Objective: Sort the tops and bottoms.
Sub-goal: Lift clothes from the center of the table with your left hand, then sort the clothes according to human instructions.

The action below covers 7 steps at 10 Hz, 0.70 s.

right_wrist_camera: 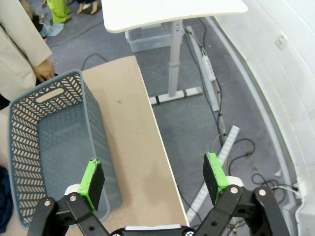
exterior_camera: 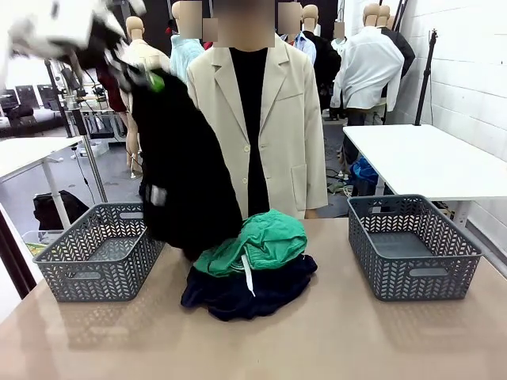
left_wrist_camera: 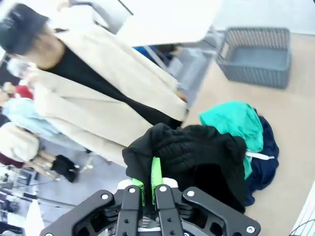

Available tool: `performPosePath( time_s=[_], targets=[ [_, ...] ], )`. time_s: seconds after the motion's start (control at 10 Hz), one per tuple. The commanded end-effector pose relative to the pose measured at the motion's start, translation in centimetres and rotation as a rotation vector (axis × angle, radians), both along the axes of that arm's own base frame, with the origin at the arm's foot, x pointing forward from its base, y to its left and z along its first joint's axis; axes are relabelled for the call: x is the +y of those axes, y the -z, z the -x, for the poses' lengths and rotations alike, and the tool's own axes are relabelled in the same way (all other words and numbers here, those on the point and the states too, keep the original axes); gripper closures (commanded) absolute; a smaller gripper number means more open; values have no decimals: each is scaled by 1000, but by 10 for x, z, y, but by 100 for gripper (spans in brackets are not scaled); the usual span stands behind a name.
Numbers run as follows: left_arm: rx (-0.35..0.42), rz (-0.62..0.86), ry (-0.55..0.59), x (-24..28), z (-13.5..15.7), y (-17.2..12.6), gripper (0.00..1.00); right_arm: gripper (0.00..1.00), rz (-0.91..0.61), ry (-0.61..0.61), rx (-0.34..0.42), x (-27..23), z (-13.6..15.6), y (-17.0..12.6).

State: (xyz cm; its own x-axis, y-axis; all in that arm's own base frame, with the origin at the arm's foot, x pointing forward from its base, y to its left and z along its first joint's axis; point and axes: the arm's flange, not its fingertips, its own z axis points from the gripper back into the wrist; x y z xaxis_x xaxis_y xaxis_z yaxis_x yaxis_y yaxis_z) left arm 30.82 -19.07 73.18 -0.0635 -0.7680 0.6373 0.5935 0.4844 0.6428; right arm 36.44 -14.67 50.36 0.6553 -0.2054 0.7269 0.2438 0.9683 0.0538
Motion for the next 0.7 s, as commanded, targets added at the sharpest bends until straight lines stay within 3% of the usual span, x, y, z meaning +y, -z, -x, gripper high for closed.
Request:
performPosePath(
  time_s=[0.0,0.3,0.6],
  targets=[
    [-14,-1,-73,-19,14,-53,100,0,-2,4,8,0,0,1],
    [-37,47,-91,-37,52,-127,100,0,-2,4,8,0,0,1],
    [-98,74,-107,-37,84,-150,100,0,-2,4,8,0,0,1]
  ],
)
